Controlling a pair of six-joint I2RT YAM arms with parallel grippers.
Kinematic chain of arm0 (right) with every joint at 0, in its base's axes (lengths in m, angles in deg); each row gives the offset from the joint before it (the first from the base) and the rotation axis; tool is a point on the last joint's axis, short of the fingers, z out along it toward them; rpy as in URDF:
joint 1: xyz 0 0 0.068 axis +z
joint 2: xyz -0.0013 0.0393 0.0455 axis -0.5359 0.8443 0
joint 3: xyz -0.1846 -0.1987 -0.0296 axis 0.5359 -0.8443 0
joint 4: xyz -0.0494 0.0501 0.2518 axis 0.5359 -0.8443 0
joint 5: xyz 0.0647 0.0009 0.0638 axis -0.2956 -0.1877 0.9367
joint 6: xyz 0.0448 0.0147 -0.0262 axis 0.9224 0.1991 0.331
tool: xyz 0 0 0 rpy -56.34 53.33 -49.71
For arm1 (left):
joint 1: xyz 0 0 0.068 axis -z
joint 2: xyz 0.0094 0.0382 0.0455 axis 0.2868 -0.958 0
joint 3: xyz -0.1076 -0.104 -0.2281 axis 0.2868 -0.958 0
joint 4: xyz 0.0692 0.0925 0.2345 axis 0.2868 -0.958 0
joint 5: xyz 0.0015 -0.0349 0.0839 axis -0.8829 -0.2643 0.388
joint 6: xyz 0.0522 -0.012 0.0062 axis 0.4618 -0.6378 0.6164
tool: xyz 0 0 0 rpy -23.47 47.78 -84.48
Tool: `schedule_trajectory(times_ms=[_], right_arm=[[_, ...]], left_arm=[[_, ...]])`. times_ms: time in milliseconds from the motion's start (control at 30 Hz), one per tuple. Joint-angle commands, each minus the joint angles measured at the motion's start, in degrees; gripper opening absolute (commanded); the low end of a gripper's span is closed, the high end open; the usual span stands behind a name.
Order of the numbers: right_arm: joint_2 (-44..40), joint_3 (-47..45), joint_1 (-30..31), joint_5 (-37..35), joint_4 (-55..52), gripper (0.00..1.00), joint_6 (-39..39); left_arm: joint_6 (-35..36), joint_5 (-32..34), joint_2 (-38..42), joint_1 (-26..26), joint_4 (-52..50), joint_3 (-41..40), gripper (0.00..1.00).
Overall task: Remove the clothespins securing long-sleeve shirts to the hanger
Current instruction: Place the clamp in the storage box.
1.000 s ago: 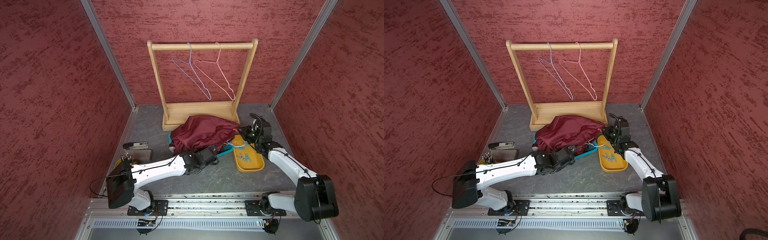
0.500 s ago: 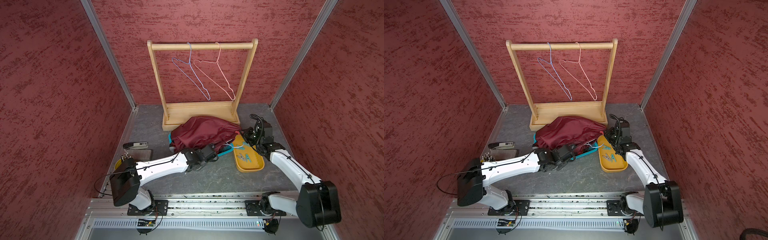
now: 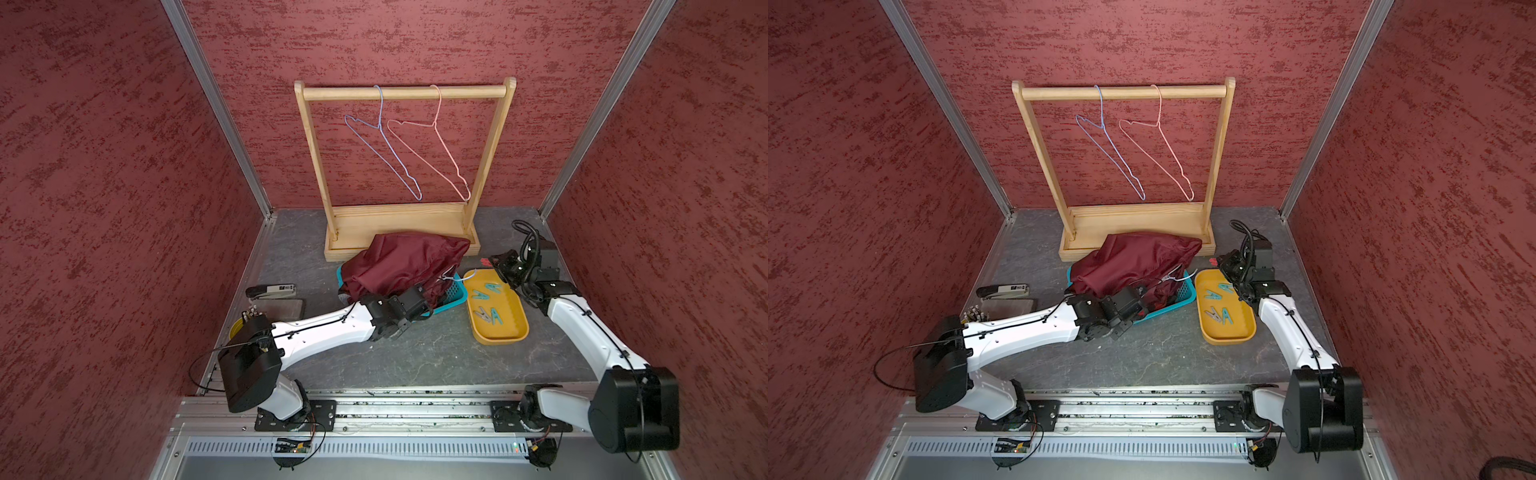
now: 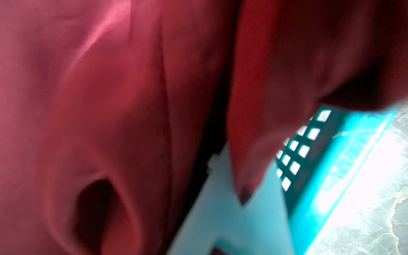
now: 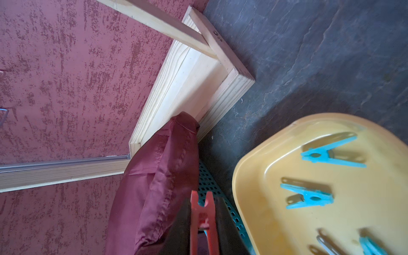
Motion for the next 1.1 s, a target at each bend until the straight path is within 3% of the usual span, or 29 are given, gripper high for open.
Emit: schedule_trajectory(times_ms=[0,167,467,833,1000,1067], right_arm=[[1.4,2.4,-0.5,2.3,0.3,0.00,-1.2],[2.7,1.2,-0.5,1.8,-0.3,0.00,-1.0],[0.6,-10.1,-0.5,1.4,3.6,0.00,2.2],[3.8,-15.0,-0.5,2.3,7.8,0.00,3.1],[4.8,-16.4,-0.5,3.2,9.9,0.08,4.0],[4.5,-16.8,-0.5,3.2,9.9,0.17,4.1]], left_arm=[[-2.6,1.4,2.6,-0.5,-2.3,-1.4,0.00],[-1.8,3.7,6.0,-0.4,-4.3,-0.4,0.00],[7.3,9.0,13.3,-1.0,-4.5,-0.6,0.00],[24.5,12.4,12.8,-5.2,8.3,-5.6,0.00],[24.8,7.7,11.4,-6.0,11.6,-7.0,0.00],[23.3,5.6,10.5,-5.2,11.7,-7.2,0.00]])
